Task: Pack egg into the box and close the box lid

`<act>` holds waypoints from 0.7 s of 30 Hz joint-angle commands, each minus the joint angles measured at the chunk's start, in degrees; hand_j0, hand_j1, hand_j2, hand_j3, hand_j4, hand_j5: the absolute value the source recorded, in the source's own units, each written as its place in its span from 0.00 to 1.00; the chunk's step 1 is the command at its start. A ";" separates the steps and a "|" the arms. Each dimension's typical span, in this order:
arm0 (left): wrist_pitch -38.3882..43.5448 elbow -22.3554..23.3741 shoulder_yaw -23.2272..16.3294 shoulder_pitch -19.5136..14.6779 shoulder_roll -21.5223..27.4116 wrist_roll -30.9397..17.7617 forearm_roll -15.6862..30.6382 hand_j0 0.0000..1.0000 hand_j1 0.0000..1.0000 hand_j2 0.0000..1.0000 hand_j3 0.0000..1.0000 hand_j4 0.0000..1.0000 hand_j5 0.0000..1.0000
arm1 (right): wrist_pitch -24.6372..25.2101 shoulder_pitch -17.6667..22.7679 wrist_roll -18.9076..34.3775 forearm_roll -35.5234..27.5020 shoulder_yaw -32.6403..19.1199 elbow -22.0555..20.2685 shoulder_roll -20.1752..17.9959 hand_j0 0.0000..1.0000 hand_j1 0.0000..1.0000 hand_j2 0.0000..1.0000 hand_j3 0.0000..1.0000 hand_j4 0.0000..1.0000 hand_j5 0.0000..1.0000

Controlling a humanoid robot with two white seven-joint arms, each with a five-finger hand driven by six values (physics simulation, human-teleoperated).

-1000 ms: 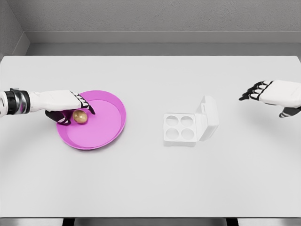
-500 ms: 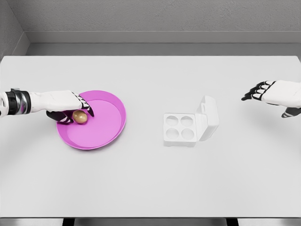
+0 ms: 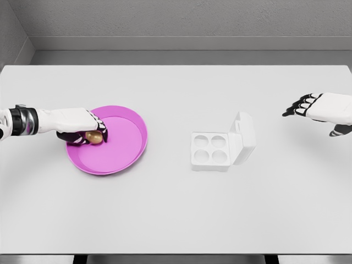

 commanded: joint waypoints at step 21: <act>0.12 -7.32 0.20 -0.62 0.05 0.20 4.00 0.35 0.35 0.35 0.35 0.35 0.35 | 0.14 -0.09 -0.02 -0.21 -0.03 -0.01 -0.12 1.00 1.00 1.00 1.00 1.00 1.00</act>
